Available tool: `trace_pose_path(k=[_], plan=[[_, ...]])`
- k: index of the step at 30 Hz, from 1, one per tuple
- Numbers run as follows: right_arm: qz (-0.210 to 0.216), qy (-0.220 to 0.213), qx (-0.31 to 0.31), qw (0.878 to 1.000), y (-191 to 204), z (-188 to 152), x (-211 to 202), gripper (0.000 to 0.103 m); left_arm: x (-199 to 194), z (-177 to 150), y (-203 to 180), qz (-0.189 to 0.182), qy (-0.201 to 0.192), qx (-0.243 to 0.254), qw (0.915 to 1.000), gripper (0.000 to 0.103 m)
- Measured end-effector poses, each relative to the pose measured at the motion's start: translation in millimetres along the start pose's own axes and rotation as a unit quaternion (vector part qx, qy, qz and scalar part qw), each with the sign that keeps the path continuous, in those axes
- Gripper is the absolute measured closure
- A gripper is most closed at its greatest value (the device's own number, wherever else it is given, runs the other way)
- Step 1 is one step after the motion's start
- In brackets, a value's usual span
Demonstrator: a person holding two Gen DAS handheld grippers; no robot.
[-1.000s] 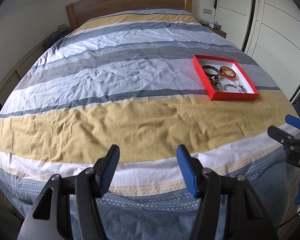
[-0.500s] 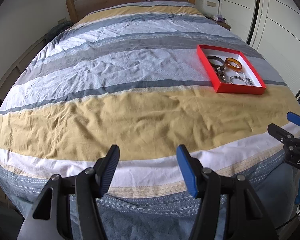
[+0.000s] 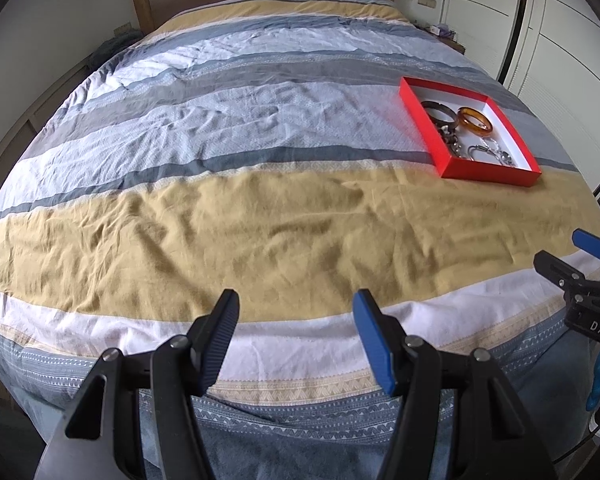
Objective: Organize jewelry
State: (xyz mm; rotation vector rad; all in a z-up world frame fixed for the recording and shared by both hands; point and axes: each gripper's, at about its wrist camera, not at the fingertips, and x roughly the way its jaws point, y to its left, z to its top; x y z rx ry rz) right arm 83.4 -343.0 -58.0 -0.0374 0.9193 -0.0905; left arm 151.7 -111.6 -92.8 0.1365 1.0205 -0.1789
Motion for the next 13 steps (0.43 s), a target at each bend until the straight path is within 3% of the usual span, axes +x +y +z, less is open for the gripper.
trace_pose_path(k=[13], plan=[[-0.010, 0.003, -0.008, 1.000, 3.6, -0.1, -2.6, 0.016, 0.6, -1.0, 3.3, 0.002, -0.002, 0.001, 1.0000, 0.046]])
